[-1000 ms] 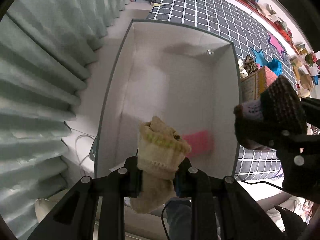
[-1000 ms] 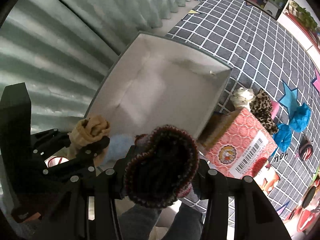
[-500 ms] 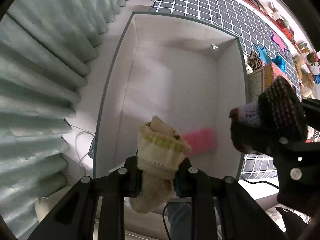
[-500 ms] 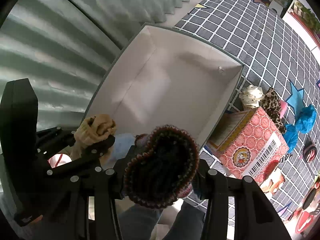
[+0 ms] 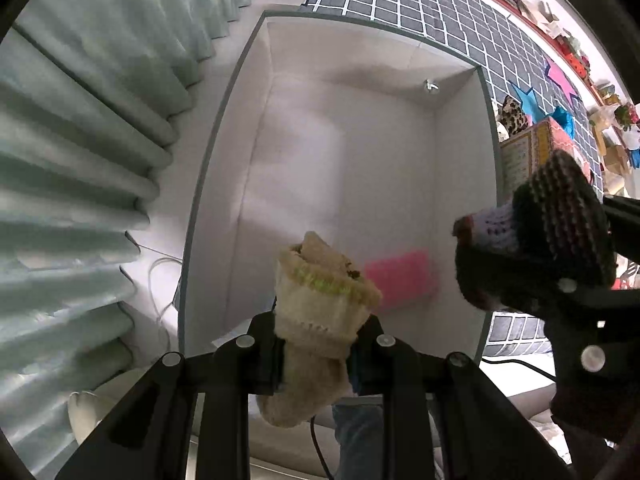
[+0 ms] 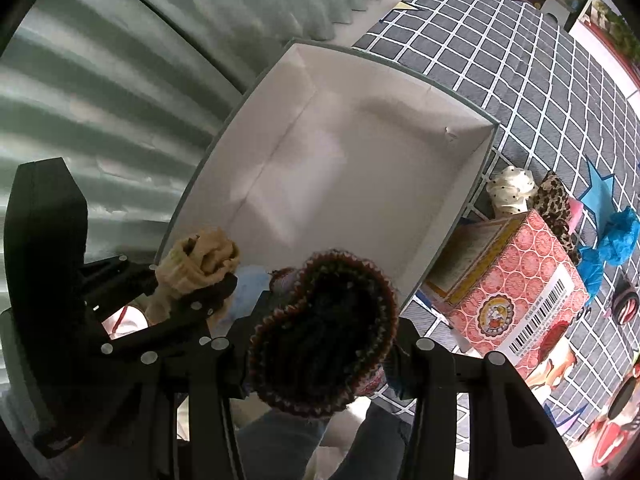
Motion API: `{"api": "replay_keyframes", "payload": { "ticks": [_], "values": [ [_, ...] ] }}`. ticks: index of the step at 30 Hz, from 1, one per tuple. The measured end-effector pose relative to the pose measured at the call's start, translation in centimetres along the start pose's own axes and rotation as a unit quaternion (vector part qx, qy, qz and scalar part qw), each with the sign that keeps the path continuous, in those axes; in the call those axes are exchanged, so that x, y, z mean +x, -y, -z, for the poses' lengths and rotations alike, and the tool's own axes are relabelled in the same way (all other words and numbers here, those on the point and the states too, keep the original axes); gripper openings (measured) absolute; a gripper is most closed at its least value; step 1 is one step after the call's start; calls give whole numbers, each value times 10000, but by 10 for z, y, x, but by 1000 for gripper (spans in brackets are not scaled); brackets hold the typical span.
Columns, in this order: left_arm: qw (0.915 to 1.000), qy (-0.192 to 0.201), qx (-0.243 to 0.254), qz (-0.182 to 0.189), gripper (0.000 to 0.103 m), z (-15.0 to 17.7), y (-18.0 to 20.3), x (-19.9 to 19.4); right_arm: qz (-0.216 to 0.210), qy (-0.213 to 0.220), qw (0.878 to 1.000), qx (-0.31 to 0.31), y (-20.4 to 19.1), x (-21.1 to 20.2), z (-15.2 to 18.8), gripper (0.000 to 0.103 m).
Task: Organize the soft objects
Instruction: 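Hold the beige sock and knit hat over the white box and open both tools, then move both tools away from the box back over the pile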
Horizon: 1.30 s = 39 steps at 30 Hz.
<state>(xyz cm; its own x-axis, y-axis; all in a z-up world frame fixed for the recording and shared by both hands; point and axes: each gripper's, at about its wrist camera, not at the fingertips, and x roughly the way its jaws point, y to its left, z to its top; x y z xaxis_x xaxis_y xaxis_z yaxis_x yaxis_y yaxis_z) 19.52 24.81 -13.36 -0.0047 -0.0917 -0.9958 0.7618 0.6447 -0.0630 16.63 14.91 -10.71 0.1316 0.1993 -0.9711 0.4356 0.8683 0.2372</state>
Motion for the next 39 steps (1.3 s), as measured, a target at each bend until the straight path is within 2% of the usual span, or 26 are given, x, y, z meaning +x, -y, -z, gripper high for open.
{"api": "replay_keyframes", "payload": {
  "ticks": [3, 6, 7, 8, 9, 10, 12, 16, 23, 28, 29, 31, 35, 39],
  "values": [
    [10000, 50, -26, 27, 32, 0, -1, -2, -74, 44, 10000, 2, 1, -1, 0, 50],
    [9998, 83, -85, 140, 54, 2, -2, -5, -105, 128, 9999, 10, 2, -5, 0, 50],
    [9998, 102, -94, 164, 64, 2, -2, -6, -122, 150, 9998, 25, 3, -6, 0, 58],
    [9997, 124, -97, 172, 72, 3, -2, -7, -147, 176, 9997, 49, 4, -7, -1, 74],
    [9997, 131, -99, 171, 76, 3, -1, -7, -175, 233, 9995, 81, 5, -10, -1, 80],
    [9997, 143, -103, 166, 81, 4, -1, -8, -186, 277, 9994, 89, 6, -12, -1, 82],
    [9996, 188, -111, 183, 83, 4, 1, -10, -201, 337, 9992, 89, 7, -16, -2, 82],
    [9990, 263, -200, 310, 102, 4, 1, -14, -210, 514, 9984, 141, 9, -30, -2, 82],
    [9984, 444, -169, 295, 103, -6, 12, -24, 50, 1204, 9910, 578, 43, -77, 15, 82],
    [9973, 571, -73, 447, 103, -19, 27, -35, 484, 1794, 9719, 1443, 102, -112, 44, 82],
    [9972, 601, -18, 455, 103, -21, 32, -38, 560, 1851, 9674, 1634, 116, -115, 51, 87],
    [9968, 650, 94, 464, 103, -25, 42, -42, 799, 1849, 9562, 2122, 149, -115, 70, 103],
    [9957, 710, 299, 517, 103, -33, 66, -49, 990, 1543, 9399, 2881, 208, -96, 108, 103],
    [9951, 683, 520, 499, 103, -42, 89, -53, 1292, 876, 9325, 3257, 244, -58, 143, 103]
  ]
}}
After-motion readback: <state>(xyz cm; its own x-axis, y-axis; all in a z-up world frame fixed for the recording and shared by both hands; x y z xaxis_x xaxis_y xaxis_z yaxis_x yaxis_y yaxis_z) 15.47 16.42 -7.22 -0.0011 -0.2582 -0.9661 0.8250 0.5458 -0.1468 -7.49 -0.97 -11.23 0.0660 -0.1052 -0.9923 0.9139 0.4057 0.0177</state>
